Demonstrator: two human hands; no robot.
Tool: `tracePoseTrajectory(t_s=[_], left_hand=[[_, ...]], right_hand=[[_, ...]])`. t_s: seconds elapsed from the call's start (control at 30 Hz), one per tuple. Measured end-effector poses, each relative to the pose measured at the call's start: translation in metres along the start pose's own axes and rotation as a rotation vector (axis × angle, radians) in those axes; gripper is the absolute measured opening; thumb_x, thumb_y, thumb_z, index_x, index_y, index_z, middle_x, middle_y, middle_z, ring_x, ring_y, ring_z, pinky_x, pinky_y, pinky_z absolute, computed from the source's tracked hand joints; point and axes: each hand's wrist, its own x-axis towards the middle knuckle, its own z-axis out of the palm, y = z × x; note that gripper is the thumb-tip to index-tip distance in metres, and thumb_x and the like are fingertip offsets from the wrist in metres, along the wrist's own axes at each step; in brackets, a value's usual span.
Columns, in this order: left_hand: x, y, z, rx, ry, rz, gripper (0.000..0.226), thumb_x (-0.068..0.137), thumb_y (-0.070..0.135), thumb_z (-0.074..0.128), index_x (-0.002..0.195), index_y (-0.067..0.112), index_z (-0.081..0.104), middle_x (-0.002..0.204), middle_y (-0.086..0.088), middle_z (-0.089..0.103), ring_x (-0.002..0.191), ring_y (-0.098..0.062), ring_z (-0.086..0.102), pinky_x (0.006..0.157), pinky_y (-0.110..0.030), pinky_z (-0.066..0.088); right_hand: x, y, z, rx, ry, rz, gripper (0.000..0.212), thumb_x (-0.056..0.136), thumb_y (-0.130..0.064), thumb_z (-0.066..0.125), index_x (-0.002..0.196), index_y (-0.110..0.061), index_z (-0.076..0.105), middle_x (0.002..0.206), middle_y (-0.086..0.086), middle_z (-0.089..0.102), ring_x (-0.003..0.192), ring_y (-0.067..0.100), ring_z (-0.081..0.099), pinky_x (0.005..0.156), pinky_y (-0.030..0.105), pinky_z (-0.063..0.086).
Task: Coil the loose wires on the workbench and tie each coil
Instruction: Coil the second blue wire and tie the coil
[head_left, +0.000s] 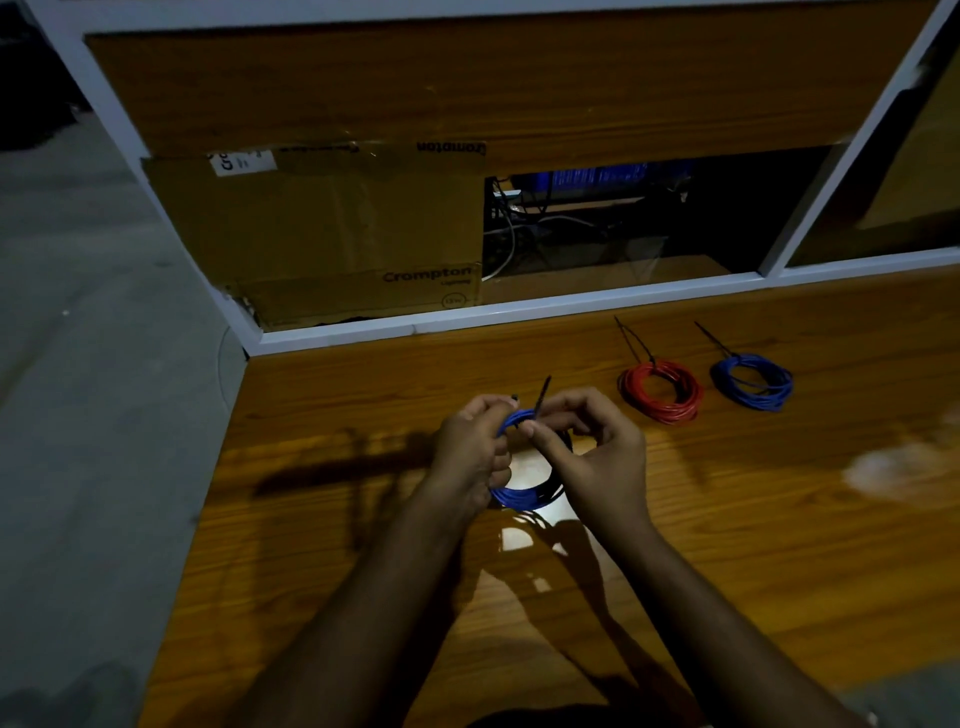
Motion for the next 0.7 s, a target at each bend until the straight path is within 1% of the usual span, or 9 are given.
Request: tracePoseTrajectory(t_s=[0.07, 0.13, 0.2, 0.3, 0.37, 0.43, 0.57, 0.7], left_hand=[[-0.002, -0.002, 0.003, -0.007, -0.019, 0.002, 0.017, 0.102, 0.024, 0.049, 0.107, 0.013, 0.06, 0.056, -0.001, 0.034, 0.04, -0.011, 0.025, 0.037, -0.021, 0.018], [-0.004, -0.004, 0.005, -0.01, -0.039, 0.001, 0.018, 0.102, 0.025, 0.05, 0.109, 0.013, 0.059, 0.055, 0.0, 0.031, 0.04, -0.011, 0.024, 0.037, -0.021, 0.018], [-0.006, -0.004, 0.007, -0.001, -0.042, 0.007, 0.016, 0.101, 0.026, 0.051, 0.108, 0.014, 0.06, 0.056, 0.0, 0.031, 0.041, -0.011, 0.024, 0.038, -0.023, 0.017], [-0.009, -0.005, 0.009, 0.011, -0.036, 0.041, 0.013, 0.101, 0.025, 0.052, 0.104, 0.015, 0.061, 0.056, 0.0, 0.03, 0.042, -0.011, 0.023, 0.039, -0.023, 0.017], [-0.01, -0.004, 0.01, 0.013, -0.028, 0.066, 0.013, 0.101, 0.025, 0.053, 0.103, 0.016, 0.062, 0.054, 0.001, 0.031, 0.041, -0.01, 0.023, 0.038, -0.022, 0.018], [-0.011, -0.004, 0.011, 0.009, -0.014, 0.083, 0.013, 0.101, 0.025, 0.053, 0.104, 0.015, 0.062, 0.053, 0.003, 0.031, 0.04, -0.008, 0.024, 0.038, -0.021, 0.018], [-0.013, -0.005, 0.013, -0.005, -0.001, 0.106, 0.015, 0.101, 0.024, 0.053, 0.106, 0.014, 0.062, 0.053, 0.003, 0.032, 0.039, -0.008, 0.023, 0.038, -0.021, 0.018], [-0.013, -0.006, 0.014, -0.014, 0.013, 0.108, 0.018, 0.101, 0.024, 0.052, 0.111, 0.011, 0.061, 0.052, 0.003, 0.031, 0.039, -0.008, 0.023, 0.038, -0.022, 0.017]], right_hand=[[-0.001, -0.003, 0.002, 0.024, 0.054, 0.045, 0.018, 0.082, -0.013, 0.079, 0.095, -0.017, 0.068, 0.085, -0.008, 0.069, 0.082, 0.011, 0.067, 0.07, 0.021, 0.05], [-0.002, -0.002, 0.002, -0.024, 0.131, 0.066, 0.015, 0.083, -0.021, 0.077, 0.096, -0.022, 0.071, 0.086, -0.008, 0.07, 0.082, 0.012, 0.067, 0.068, 0.025, 0.052], [-0.003, 0.0, 0.001, -0.08, 0.192, 0.073, 0.014, 0.084, -0.028, 0.074, 0.098, -0.029, 0.071, 0.086, -0.009, 0.071, 0.081, 0.009, 0.066, 0.065, 0.026, 0.053], [-0.001, 0.001, -0.004, -0.222, 0.228, 0.041, 0.019, 0.087, -0.029, 0.071, 0.106, -0.033, 0.069, 0.086, -0.004, 0.069, 0.077, 0.004, 0.061, 0.057, 0.019, 0.05], [0.002, 0.001, -0.007, -0.308, 0.233, 0.02, 0.026, 0.088, -0.027, 0.072, 0.113, -0.031, 0.067, 0.088, -0.006, 0.068, 0.078, 0.001, 0.061, 0.057, 0.015, 0.049], [0.005, 0.0, -0.009, -0.347, 0.236, 0.017, 0.03, 0.087, -0.026, 0.073, 0.116, -0.026, 0.068, 0.091, -0.008, 0.066, 0.08, -0.003, 0.063, 0.062, 0.014, 0.051], [0.007, -0.006, -0.01, -0.394, 0.236, -0.053, 0.028, 0.085, -0.024, 0.074, 0.111, -0.017, 0.068, 0.094, -0.006, 0.066, 0.083, -0.01, 0.061, 0.066, 0.007, 0.05], [0.008, -0.01, -0.008, -0.397, 0.216, -0.081, 0.025, 0.083, -0.024, 0.077, 0.103, -0.016, 0.065, 0.091, -0.005, 0.067, 0.081, -0.001, 0.064, 0.064, 0.014, 0.052]])
